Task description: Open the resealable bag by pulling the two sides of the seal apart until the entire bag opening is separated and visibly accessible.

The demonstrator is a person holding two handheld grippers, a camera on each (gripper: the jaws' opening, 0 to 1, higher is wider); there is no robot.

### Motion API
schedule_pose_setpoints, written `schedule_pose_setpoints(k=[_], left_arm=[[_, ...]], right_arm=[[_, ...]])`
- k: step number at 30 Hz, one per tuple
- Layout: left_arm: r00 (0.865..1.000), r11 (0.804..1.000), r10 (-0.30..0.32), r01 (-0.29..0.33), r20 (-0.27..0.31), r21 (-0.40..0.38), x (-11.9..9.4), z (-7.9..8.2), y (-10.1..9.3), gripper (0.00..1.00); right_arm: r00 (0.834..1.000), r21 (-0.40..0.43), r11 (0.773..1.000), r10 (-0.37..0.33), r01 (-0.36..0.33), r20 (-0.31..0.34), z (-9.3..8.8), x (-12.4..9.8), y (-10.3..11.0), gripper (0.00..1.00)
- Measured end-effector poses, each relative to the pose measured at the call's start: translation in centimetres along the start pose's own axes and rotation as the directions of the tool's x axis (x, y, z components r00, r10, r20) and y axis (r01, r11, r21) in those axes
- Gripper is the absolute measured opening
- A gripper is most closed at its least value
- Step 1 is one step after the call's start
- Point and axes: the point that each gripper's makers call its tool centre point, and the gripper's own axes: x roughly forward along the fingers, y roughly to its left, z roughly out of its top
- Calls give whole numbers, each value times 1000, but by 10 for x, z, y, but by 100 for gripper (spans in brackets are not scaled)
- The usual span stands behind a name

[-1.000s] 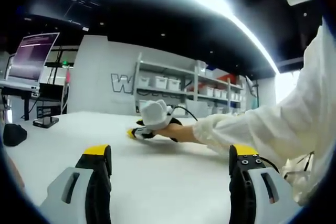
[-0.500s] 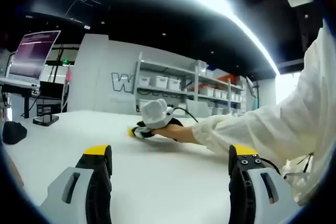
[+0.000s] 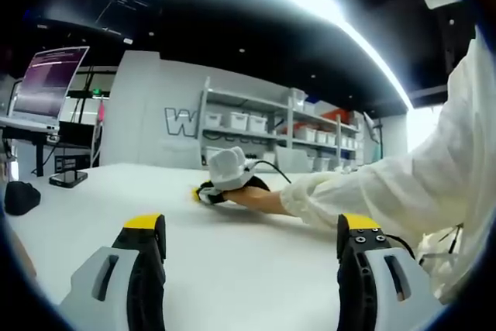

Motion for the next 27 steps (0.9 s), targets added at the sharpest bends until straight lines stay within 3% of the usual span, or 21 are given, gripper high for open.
schedule_pose_setpoints(k=[7,12,15,19,24,27], left_arm=[[1000,1000,-1,1,-4,0,-1,-1,-1,89],[1000,1000,5,-5,-7,1,-1,-1,1,89],[1000,1000,1,-1,-3,1,-1,0,-1,89],[1000,1000,-3,3,-9,2,0,-1,-3,89],[1000,1000,-7,7,-18,12,0,-2,-4,88],[1000,1000,-9,9,-16,8,0,-1,-5,88]], right_arm=[[1000,-56,998,-14,13,-12,-4,2,0,0],[999,-60,998,-23,21,-27,-6,1,-1,0],[999,-146,989,-42,38,-23,-6,2,-3,0],[999,-160,987,-37,32,-29,-6,4,-3,0],[999,-290,956,-45,39,-16,-4,3,0,0],[999,-309,950,-46,41,-8,-2,3,0,0]])
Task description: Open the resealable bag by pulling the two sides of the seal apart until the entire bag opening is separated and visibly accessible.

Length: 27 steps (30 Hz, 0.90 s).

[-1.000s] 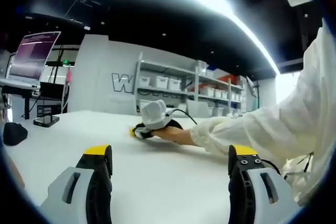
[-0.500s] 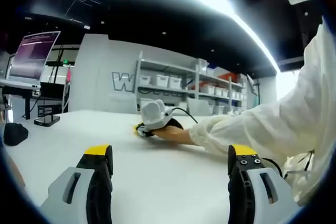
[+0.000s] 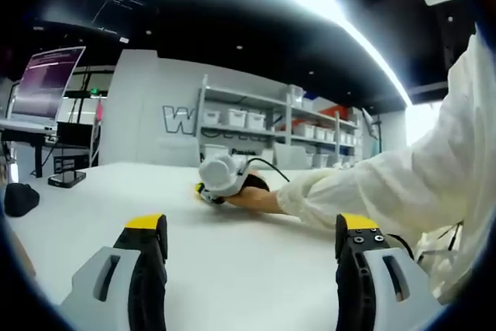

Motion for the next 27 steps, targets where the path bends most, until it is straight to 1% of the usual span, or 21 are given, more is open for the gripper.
schedule_pose_setpoints(k=[2,5,8,13,18,21,25,27], left_arm=[[1000,1000,1,-1,1,4,0,1,0,88],[1000,1000,1,-1,-1,2,-1,0,1,88],[1000,1000,1,-1,-3,0,-1,-1,1,88],[1000,1000,-2,2,0,-1,-1,0,0,88],[1000,1000,-1,1,-4,-2,-1,-1,0,88],[1000,1000,0,0,-1,-3,-2,-1,0,88],[1000,1000,-1,1,-3,-2,-2,-1,0,88],[1000,1000,-1,1,-2,-3,-2,-1,0,88]], right_arm=[[1000,-6,1000,-6,6,5,1,0,-3,0],[1000,8,1000,-17,17,12,4,-3,-9,0],[999,10,999,-38,38,31,9,-4,-17,0],[997,74,996,-46,42,57,17,-8,-24,0],[995,114,993,-54,44,89,26,-12,-30,0],[994,155,987,-59,44,91,28,-12,-35,0],[993,166,985,-73,56,98,29,-15,-41,0],[989,166,984,-90,70,115,33,-18,-47,0]])
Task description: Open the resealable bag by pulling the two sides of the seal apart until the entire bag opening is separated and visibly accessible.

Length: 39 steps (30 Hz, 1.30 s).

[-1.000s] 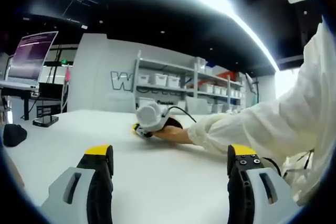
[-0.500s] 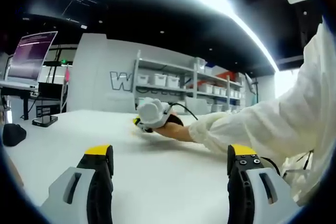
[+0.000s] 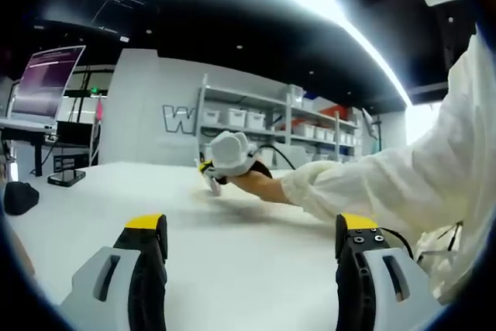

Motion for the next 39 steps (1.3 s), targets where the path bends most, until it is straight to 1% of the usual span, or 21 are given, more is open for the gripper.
schedule_pose_setpoints(k=[6,9,15,18,22,25,29,34,39], left_arm=[[1000,1000,-1,1,-1,0,0,-1,-1,88],[1000,1000,-4,4,2,-1,0,0,-2,88],[1000,1000,-1,1,3,1,-1,1,-3,88],[1000,1000,-3,3,2,1,0,0,-4,88],[1000,1000,-8,8,1,4,-1,0,-6,88],[1000,1000,-10,10,3,4,-1,1,-8,88],[1000,1000,-12,12,2,7,-2,1,-9,88],[1000,1000,-28,28,6,-10,0,1,-13,88],[999,999,-34,34,2,-4,1,1,-17,88]], right_arm=[[1000,22,999,-27,26,9,4,-1,-16,0],[999,19,999,-40,39,13,5,-3,-22,0],[998,14,999,-53,53,28,12,-9,-32,0],[998,24,998,-60,60,34,17,-11,-38,0],[997,21,998,-55,54,55,25,-16,-38,0],[997,-3,999,-50,50,63,28,-19,-36,0],[997,1,999,-48,48,65,30,-22,-39,0],[997,4,999,-44,44,70,31,-26,-43,0],[996,4,999,-42,42,79,35,-30,-45,0]])
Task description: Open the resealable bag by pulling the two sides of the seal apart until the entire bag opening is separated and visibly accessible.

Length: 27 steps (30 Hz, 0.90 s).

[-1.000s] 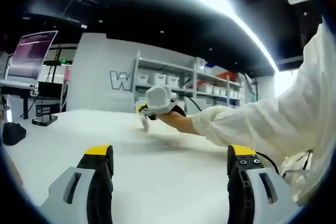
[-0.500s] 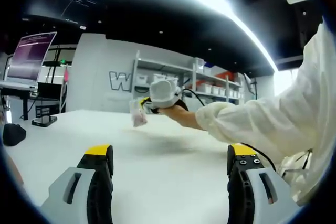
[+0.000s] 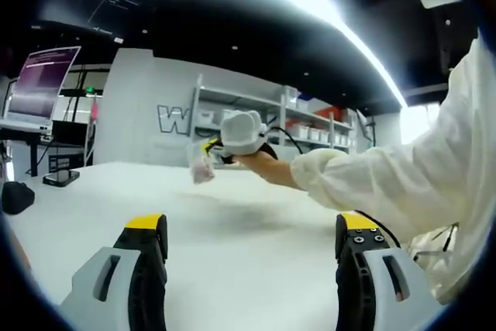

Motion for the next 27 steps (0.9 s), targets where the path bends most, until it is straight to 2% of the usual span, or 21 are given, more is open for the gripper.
schedule_pose_setpoints(k=[1,3,7,12,18,20,25,26,27], left_arm=[[1000,1000,-1,1,-1,1,0,0,0,88],[1000,1000,-6,6,-3,2,1,-1,-2,88],[1000,1000,-6,6,-4,-1,1,-1,-2,88],[1000,1000,-6,6,-1,4,1,0,-3,88],[1000,1000,-9,10,-12,5,2,-3,-5,88],[1000,1000,-13,13,-13,6,2,-3,-6,88],[1000,1000,-16,16,-5,7,2,0,-8,88],[1000,1000,-16,16,-4,6,2,0,-8,88],[1000,1000,-15,15,-4,7,1,0,-8,88]], right_arm=[[1000,13,1000,0,0,-2,0,0,-1,0],[1000,91,996,3,-4,8,3,-1,-2,0],[1000,110,994,-1,-2,21,8,-5,-8,0],[999,219,975,17,-26,42,13,-9,-13,0],[998,236,971,30,-41,51,14,-19,-15,0],[997,289,956,43,-57,57,14,-21,-15,0],[997,330,942,45,-65,67,13,-25,-20,0],[995,372,925,55,-81,81,15,-26,-19,0],[994,387,918,56,-88,93,17,-28,-20,0]])
